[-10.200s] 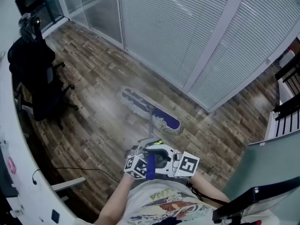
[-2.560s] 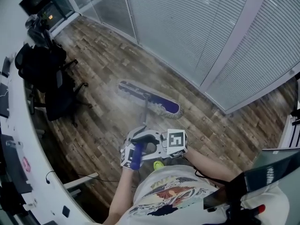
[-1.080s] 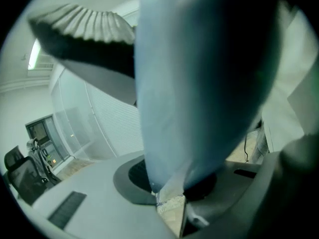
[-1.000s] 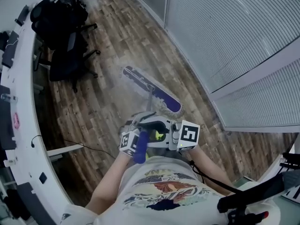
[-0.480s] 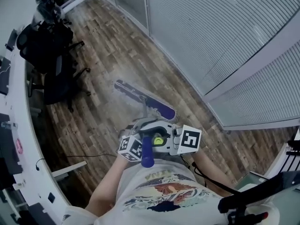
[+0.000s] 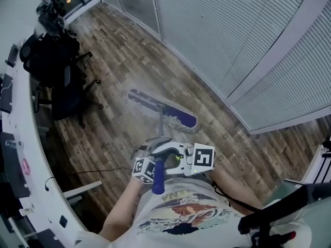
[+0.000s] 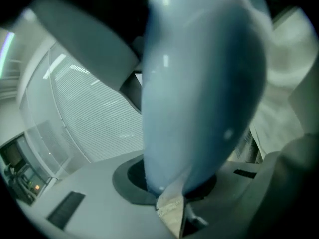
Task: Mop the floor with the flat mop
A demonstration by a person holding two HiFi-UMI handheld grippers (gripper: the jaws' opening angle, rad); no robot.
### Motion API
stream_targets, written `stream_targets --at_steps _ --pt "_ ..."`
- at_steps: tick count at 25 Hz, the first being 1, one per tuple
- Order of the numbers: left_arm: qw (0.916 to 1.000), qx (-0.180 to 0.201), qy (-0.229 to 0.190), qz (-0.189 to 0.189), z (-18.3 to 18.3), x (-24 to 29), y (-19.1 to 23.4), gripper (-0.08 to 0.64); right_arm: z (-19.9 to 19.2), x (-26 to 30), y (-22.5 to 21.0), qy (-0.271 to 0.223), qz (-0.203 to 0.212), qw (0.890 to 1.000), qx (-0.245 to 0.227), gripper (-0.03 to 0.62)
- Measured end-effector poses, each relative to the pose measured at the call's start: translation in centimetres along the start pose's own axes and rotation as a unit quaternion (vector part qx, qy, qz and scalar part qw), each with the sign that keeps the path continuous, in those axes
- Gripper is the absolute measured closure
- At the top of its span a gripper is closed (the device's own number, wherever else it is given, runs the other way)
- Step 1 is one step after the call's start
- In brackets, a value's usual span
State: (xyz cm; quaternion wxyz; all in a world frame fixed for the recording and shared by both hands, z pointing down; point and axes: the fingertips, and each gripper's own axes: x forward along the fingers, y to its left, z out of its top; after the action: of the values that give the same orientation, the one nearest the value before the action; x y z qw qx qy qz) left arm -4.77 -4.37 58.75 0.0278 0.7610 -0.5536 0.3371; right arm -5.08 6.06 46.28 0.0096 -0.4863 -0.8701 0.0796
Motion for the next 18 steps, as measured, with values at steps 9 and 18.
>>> stream_targets --at_steps 9,18 --pt "0.9971 -0.052 -0.026 0.050 -3.1 -10.2 -10.8 0.488 -4.4 9.0 13.3 0.036 0.021 0.999 0.003 0.373" --pt "0.9966 -0.059 -0.026 0.051 -6.5 -14.5 -18.5 0.462 -8.8 13.4 20.5 0.045 0.019 0.999 0.018 0.359"
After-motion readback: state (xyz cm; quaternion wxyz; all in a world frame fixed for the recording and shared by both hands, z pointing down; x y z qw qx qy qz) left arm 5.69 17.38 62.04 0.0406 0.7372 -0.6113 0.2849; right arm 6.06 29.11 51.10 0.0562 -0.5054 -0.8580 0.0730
